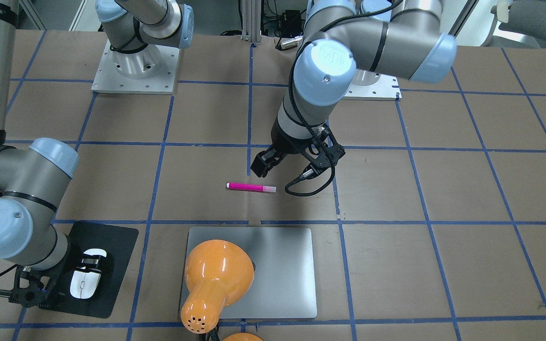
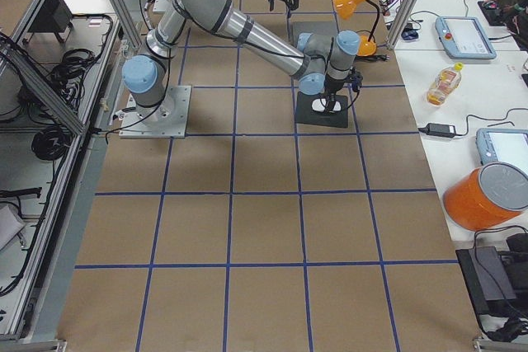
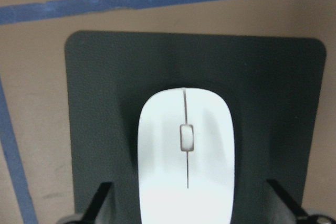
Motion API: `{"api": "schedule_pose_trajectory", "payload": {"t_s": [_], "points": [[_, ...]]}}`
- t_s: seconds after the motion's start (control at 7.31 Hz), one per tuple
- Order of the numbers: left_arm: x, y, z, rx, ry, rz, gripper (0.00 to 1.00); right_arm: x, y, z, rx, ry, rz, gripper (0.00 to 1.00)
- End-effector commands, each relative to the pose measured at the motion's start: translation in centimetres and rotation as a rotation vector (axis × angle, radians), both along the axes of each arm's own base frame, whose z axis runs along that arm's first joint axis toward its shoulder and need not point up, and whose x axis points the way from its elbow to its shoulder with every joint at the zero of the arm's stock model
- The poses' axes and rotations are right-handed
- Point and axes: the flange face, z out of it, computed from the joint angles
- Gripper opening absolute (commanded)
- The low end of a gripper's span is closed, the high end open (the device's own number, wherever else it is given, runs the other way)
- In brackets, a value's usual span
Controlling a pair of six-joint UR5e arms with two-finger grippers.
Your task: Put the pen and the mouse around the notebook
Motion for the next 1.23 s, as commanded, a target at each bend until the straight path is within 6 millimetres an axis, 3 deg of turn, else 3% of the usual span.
{"api": "schedule_pose_trajectory", "payload": {"t_s": [0.0, 0.14, 0.27, 0.55, 0.68, 0.82, 0.96, 1.09], "points": [[6.5, 1.5, 6.9, -0.049, -0.02, -0.418, 1.0, 0.9, 2.9, 7.6, 0.052, -0.011, -0.002, 1.0], [10.0, 2.3, 9.2, -0.085, -0.036, -0.541, 1.0, 1.6, 5.9, 12.6, 0.065, -0.015, -0.004, 1.0], [13.2, 2.9, 11.3, -0.133, -0.039, -0.544, 1.0, 3.2, 9.1, 17.5, 0.056, -0.017, 0.017, 1.0], [14.0, 3.3, 11.7, -0.165, -0.048, -0.556, 1.0, 5.7, 13.9, 22.3, 0.05, -0.015, 0.048, 1.0], [14.1, 3.1, 11.5, -0.176, -0.058, -0.562, 1.0, 6.0, 16.6, 22.9, 0.056, -0.017, 0.051, 1.0], [14.3, 3.2, 11.6, -0.176, -0.062, -0.561, 1.0, 6.1, 18.4, 21.1, 0.082, -0.019, 0.051, 1.0], [14.3, 3.3, 11.6, -0.175, -0.063, -0.563, 1.0, 6.3, 20.2, 20.7, 0.082, -0.022, 0.049, 1.0], [14.3, 3.8, 12.0, -0.174, -0.064, -0.548, 1.0, 6.4, 20.3, 21.6, 0.06, -0.022, 0.051, 1.0]]}}
